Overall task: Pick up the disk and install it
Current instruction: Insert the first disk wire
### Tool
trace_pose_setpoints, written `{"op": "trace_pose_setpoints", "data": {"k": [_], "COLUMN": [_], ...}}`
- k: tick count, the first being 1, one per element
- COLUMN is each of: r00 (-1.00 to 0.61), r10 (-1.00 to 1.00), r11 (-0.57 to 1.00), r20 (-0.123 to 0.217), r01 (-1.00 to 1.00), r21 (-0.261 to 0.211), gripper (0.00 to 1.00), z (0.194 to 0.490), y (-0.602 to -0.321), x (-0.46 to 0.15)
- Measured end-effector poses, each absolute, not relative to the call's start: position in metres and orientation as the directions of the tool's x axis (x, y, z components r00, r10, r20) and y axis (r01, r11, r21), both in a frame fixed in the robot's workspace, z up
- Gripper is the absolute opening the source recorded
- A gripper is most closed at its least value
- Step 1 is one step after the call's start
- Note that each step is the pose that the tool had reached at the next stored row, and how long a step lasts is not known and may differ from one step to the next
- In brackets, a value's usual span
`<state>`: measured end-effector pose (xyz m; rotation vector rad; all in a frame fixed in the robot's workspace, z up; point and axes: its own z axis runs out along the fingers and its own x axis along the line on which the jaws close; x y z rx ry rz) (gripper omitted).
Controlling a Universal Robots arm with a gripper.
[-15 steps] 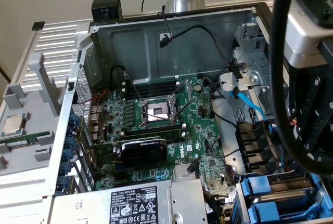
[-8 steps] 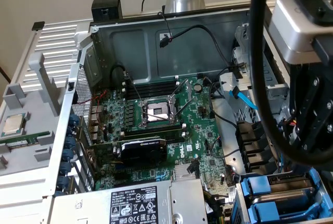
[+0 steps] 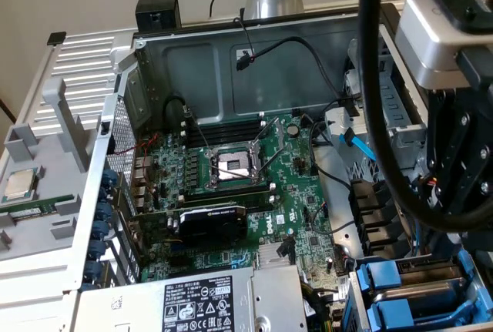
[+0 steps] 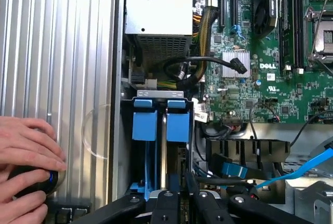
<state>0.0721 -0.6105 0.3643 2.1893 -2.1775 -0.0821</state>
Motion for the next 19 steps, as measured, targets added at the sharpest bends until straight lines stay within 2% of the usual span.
{"op": "trace_pose_setpoints", "data": {"k": [3, 8, 16, 19], "r00": [0.005, 0.005, 0.005, 0.001], "r10": [-1.0, -1.0, -0.992, -0.99], "r11": [-0.005, -0.003, 0.005, 0.01], "r20": [0.002, 0.031, 0.128, 0.139], "r01": [-0.997, -0.997, -0.997, -0.997], "r21": [0.076, 0.079, 0.078, 0.079], "gripper": [0.16, 0.16, 0.16, 0.16], "z": [0.364, 0.364, 0.364, 0.364], "y": [-0.61, -0.6, -0.582, -0.581], "x": [0.073, 0.076, 0.076, 0.078]}}
